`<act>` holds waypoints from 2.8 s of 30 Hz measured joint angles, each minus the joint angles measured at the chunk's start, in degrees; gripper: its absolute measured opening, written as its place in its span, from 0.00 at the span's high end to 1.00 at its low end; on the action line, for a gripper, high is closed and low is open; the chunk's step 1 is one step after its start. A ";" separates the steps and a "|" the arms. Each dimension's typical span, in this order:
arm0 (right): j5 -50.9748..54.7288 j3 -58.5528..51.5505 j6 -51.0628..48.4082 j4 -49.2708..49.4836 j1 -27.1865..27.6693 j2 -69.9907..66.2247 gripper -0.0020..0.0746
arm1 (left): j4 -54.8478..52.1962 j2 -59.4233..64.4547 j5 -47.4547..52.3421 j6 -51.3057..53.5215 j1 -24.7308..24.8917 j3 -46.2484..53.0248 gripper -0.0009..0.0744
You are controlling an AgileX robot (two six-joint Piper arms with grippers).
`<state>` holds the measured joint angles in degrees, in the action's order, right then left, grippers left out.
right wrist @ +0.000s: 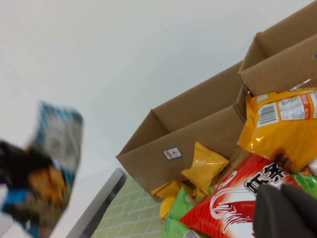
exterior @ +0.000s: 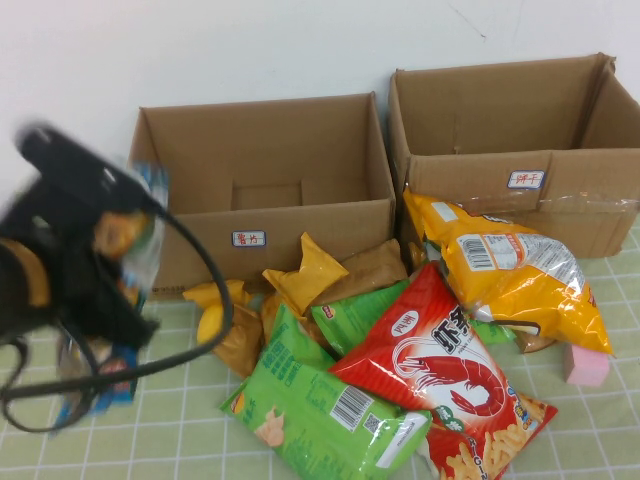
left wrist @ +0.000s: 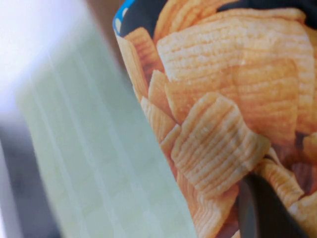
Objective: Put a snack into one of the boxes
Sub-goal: Pick up the potato chip, then place the potato chip in the potato chip box, then pick up the potato chip
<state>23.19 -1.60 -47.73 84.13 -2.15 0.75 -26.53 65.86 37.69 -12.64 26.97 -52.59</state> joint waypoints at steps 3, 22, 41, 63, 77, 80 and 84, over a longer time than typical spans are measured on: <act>0.00 0.00 0.00 0.00 0.00 0.00 0.96 | -0.28 -4.82 -10.81 -1.69 0.00 0.00 0.91; 0.35 0.00 0.45 0.09 0.00 0.00 0.96 | -2.88 28.97 -40.89 -26.52 -11.09 -24.18 0.91; 0.70 0.00 -0.34 3.86 0.00 0.00 0.96 | -11.21 34.01 -29.15 -24.42 -11.30 -34.25 0.70; 10.10 40.78 -14.05 -24.29 0.00 -39.72 0.96 | -9.71 -23.61 -22.44 -22.13 -11.30 12.38 0.99; 20.95 51.92 -4.50 -71.31 -9.95 -56.32 0.96 | 2.12 -45.06 -20.60 -21.22 -11.30 31.01 0.99; 25.11 54.81 7.29 -86.37 -14.71 -60.00 0.96 | 2.47 -45.47 -20.60 -21.11 -11.30 31.01 0.99; 28.92 57.18 18.57 -100.09 -22.69 -64.51 0.96 | 2.72 -45.55 -20.60 -20.75 -11.30 31.01 0.99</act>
<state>52.12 55.57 -29.16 -15.97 -24.83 -63.76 -23.81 20.31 17.09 -33.38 15.67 -21.58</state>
